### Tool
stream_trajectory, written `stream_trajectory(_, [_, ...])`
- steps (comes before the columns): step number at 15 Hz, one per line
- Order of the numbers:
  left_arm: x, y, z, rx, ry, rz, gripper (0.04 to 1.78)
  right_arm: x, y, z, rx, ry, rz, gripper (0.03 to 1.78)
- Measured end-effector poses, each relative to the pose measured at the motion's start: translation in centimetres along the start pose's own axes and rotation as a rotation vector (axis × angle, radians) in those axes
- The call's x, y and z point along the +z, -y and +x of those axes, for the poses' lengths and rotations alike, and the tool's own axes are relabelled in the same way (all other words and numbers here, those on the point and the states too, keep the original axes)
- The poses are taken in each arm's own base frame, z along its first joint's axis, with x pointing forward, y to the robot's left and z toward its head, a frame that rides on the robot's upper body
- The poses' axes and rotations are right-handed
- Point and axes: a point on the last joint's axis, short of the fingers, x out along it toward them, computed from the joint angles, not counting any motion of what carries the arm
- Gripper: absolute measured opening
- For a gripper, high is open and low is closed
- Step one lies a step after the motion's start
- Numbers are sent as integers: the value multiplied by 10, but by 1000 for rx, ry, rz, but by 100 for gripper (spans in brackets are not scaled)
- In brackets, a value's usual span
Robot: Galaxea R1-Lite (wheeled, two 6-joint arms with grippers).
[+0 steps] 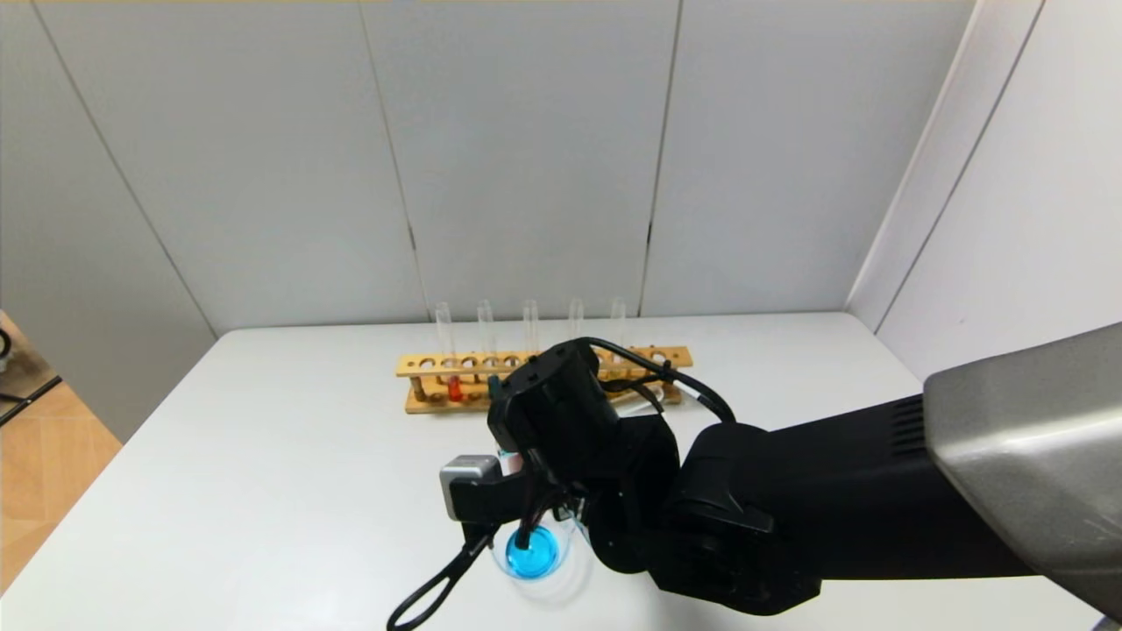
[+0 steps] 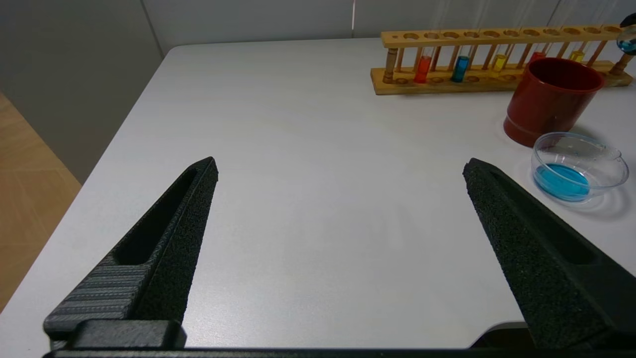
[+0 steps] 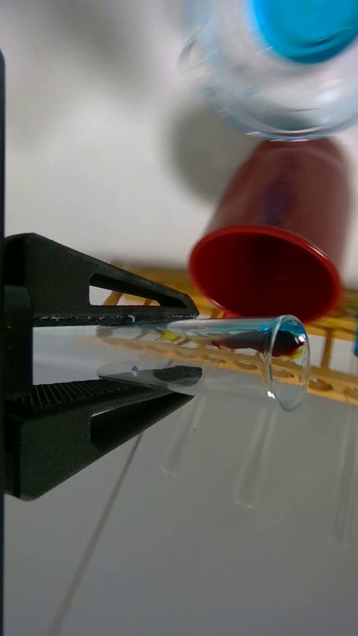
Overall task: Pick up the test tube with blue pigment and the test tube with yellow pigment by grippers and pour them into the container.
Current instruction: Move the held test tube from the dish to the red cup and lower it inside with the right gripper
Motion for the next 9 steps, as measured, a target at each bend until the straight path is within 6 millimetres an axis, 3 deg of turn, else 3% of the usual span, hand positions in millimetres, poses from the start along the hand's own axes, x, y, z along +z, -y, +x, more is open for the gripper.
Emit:
stream_trajectory(4, [0,0,0,0,0,0,175,2,20,-24,18,153,458,39])
stream_trajectory(9, [0,0,0,0,0,0,175,-11,67,-53,-94,319,1145,39])
